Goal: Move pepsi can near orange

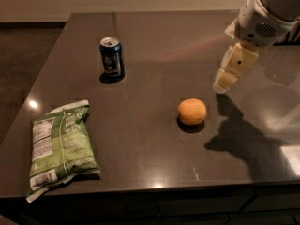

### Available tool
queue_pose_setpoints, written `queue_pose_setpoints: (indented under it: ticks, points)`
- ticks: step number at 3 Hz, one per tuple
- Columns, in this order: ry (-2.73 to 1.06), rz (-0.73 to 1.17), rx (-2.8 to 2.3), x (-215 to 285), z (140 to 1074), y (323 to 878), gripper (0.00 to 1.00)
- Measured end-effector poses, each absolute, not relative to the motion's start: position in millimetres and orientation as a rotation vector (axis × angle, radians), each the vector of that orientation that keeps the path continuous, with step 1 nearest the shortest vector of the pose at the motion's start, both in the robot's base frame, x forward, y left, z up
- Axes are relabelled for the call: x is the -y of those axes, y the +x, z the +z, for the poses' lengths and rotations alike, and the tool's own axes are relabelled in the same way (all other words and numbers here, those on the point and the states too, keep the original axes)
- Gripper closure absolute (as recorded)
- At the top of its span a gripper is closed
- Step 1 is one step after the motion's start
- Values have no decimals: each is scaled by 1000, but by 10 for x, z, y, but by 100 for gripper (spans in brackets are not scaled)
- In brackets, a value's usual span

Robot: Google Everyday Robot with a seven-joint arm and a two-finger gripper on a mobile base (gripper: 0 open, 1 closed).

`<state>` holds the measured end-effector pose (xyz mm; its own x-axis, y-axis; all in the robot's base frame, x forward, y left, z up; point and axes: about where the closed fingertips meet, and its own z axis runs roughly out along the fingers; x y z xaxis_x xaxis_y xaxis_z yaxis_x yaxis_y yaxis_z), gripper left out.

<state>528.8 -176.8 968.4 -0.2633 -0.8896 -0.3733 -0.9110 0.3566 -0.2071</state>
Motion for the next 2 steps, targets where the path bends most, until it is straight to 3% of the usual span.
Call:
queue_pose_setpoints:
  ticks: [2]
  points:
    - [-1471, 166, -2163, 1336, 9607, 5916, 0]
